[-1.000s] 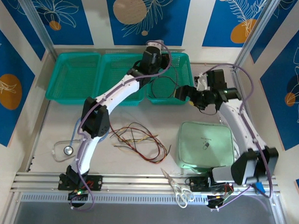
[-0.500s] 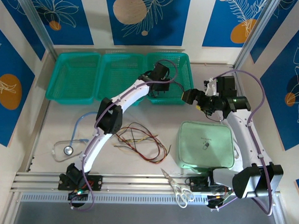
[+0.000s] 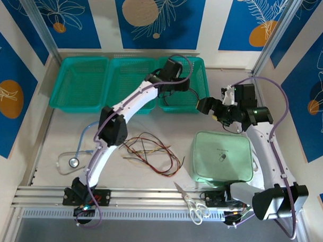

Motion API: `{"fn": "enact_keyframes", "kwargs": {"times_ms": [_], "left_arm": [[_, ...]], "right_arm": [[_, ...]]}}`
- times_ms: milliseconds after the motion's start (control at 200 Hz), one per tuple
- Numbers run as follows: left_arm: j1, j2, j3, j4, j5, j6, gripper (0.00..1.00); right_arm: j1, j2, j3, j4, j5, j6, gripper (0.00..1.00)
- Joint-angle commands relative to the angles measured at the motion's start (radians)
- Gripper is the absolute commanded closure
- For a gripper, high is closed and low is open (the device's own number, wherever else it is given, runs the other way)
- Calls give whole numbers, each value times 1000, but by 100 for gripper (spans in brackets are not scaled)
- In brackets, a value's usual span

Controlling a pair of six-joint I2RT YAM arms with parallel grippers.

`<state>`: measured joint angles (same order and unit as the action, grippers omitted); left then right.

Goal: Untangle the cables

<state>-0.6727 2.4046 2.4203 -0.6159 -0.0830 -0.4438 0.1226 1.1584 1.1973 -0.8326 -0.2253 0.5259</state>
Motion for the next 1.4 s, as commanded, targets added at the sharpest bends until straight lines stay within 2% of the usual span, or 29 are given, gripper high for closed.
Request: {"fn": "enact_keyframes", "kwargs": {"times_ms": [0, 105, 250, 410, 490, 585, 685, 785, 950, 1090, 1201, 1281, 1391], "left_arm": [[-6, -178, 18, -88, -41, 21, 18], [4, -323, -107, -127, -32, -10, 16], [4, -637, -509, 18, 53, -39, 17], [5, -961, -902, 21, 54, -109, 19], [5, -1118, -1083, 28, 56, -144, 20], [4, -1281, -1268, 2, 49, -175, 21], [5, -1428, -1409, -23, 56, -208, 23], [5, -1537, -1497, -68, 32, -243, 24], [9, -1640, -1603, -114, 29, -317, 30], [15, -1692, -1681, -131, 40, -372, 32], [28, -1750, -1759, -109, 7, -417, 32], [92, -1818, -1868, 3, 41, -463, 40], [239, -1852, -1968, 89, 191, -506, 45]], "right_arm": [[58, -28, -14, -60, 98, 62, 2], [131, -54, -30, -83, 163, 95, 2], [256, -99, -108, -63, 241, 186, 9], [533, -108, -161, -95, 493, 301, 13], [653, -91, -189, -84, 567, 329, 17], [747, -42, -200, -84, 616, 356, 23], [828, 27, -197, -81, 650, 364, 34], [884, 102, -200, -8, 655, 327, 41], [904, 237, -190, 182, 564, 220, 51], [954, 336, -165, 305, 500, 94, 54], [990, 405, -165, 408, 444, -38, 54], [1020, 438, -177, 501, 412, -168, 54], [1032, 467, -194, 607, 330, -305, 55]]}}
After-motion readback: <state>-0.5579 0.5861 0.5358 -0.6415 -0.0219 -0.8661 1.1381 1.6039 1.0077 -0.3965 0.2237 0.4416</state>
